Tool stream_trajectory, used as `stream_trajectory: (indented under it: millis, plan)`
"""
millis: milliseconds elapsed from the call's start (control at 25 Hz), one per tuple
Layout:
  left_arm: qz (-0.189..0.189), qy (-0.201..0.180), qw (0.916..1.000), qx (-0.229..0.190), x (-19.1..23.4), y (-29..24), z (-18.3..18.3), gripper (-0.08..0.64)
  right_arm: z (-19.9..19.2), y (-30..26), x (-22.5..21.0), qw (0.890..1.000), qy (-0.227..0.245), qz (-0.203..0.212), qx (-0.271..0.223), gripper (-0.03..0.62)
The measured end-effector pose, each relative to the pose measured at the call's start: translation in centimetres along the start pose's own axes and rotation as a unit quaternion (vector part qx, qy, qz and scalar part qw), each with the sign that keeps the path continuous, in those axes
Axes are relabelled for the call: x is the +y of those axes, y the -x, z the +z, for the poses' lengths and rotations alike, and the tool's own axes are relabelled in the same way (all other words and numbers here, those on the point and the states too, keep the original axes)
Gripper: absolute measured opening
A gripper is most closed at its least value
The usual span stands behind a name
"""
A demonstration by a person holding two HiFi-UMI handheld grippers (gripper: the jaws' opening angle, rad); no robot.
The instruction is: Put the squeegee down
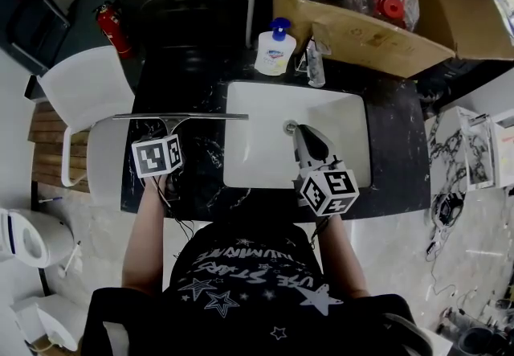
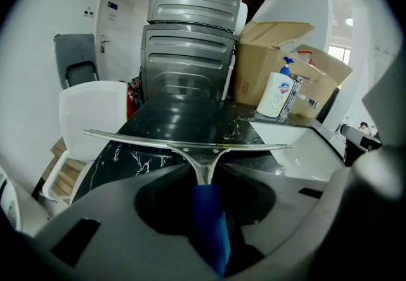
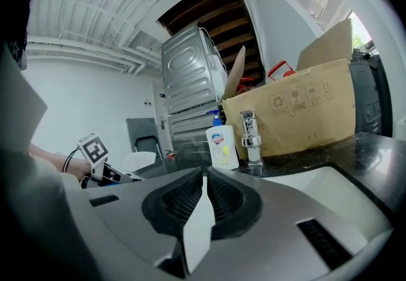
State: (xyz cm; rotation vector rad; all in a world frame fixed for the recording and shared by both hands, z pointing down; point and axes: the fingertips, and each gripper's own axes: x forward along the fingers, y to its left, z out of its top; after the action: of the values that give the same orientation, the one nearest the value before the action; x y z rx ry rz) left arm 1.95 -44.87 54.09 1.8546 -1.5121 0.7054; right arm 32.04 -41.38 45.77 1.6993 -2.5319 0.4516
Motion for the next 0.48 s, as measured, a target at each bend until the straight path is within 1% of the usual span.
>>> stream_trajectory:
  millis: [160,280,360,480]
  plan:
    - [-0.019,-0.014,0.9997,0.001,-0.3,0.4,-0.2,0.171,0.5,0.1,1.0,1.000,0.005,-0.005,-0.007,0.054]
    - [-0.030,-0.021,0.9993,-0.011,-0.5,1.7,0.3,0.176,1.1,0.3,1.7,1.000,0.008,-0.013,-0.013,0.054]
    - [-0.045,-0.021,0.9985,-0.023,-1.0,3.2,1.1,0.176,1.3,0.6,2.3,1.000,0.009,-0.022,-0.016,0.054]
    - [-0.061,-0.034,0.9973,-0.025,-0.2,3.8,0.9,0.176,1.2,1.3,3.6,0.999,0.010,-0.038,-0.018,0.054]
